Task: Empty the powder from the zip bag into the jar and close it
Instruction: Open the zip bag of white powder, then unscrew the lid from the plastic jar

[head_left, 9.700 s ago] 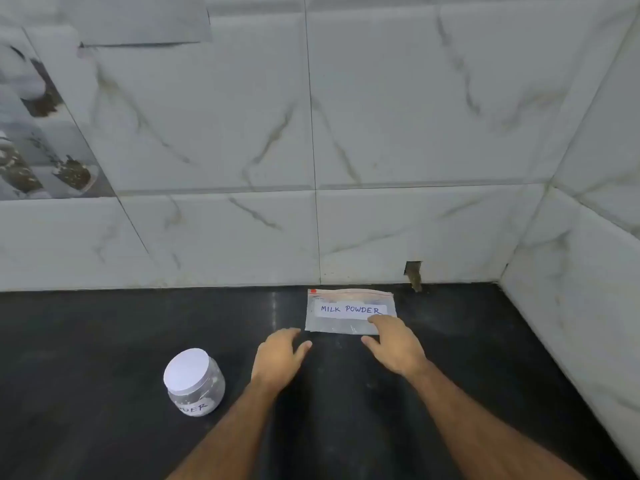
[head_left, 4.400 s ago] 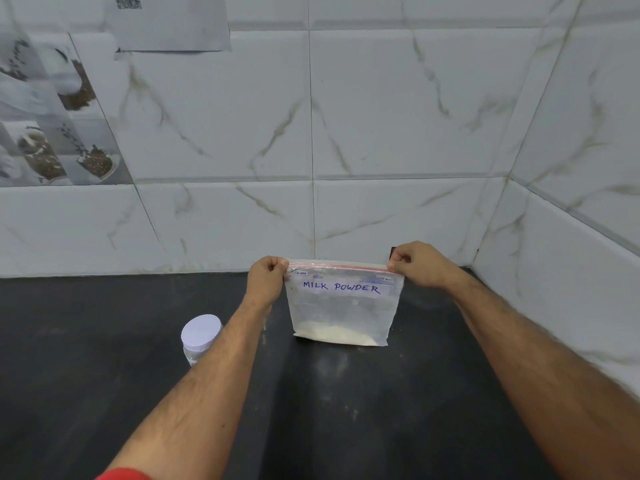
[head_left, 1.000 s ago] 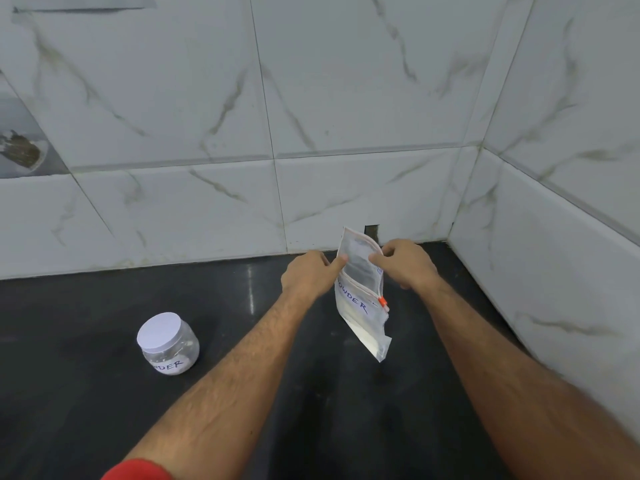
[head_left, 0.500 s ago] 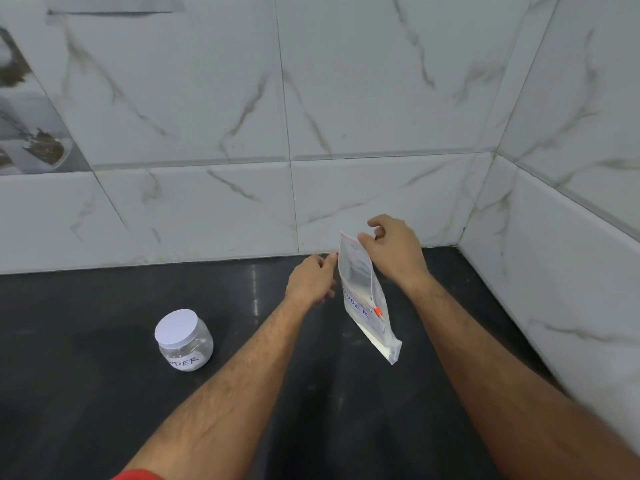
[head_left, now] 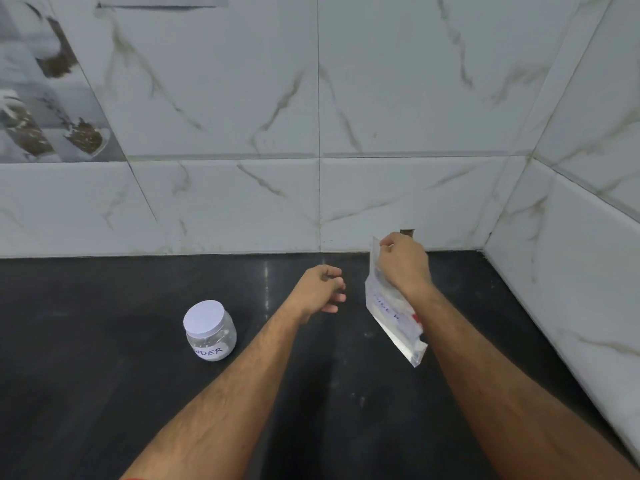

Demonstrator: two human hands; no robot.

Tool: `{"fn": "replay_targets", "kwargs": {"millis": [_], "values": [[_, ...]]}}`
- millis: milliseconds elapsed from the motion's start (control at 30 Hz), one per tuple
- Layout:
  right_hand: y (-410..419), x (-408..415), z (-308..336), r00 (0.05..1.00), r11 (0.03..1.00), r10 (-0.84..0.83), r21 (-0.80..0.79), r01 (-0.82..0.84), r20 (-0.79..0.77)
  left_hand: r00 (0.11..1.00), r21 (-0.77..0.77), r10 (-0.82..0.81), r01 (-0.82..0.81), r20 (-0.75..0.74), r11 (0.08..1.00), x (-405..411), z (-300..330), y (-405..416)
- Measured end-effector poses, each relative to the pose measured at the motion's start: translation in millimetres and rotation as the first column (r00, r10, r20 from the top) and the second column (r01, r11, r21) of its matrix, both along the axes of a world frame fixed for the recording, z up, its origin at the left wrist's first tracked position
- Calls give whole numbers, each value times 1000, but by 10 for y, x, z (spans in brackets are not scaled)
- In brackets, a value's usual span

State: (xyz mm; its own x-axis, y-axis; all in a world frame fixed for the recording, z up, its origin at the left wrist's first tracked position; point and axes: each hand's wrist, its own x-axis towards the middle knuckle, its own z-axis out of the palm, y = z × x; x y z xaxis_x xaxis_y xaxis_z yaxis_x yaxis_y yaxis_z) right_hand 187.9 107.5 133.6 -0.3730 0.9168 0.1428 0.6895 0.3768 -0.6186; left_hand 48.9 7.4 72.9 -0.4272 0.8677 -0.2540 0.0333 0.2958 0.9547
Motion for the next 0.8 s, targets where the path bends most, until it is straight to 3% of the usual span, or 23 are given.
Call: {"fn": "replay_targets", "kwargs": {"millis": [100,200,300,367,433,533,600,800], "values": [[51,7,28,999,999,21,-24,-22,-44,975,33,92,-87,-203,996,-147,29,-68],[-143,-149,101,991,988,117,106,-110,-63,811,103,202,-175,-548,979,-419,125,-244],[-521,-421,76,964,937,266,226,-265,27,653,133,306,-301,-693,944,-854,115,-618],[-717,-656,-97,910,901,413,125,-415,47,587,69,322,-412,-742,909,-1160,22,-930],[-802,-826,-328,866,870,492,-75,-487,91,629,-65,288,-477,-722,877,-1365,-95,-1231],[-723,-832,-592,867,861,471,-299,-412,164,774,-224,198,-401,-601,889,-1440,-273,-1517],[-626,-780,-708,890,888,411,-307,-343,196,814,-257,145,-339,-562,905,-1397,-365,-1598],[-547,-711,-766,911,928,344,-228,-294,225,741,-257,84,-333,-666,907,-1195,-457,-1429]]}}
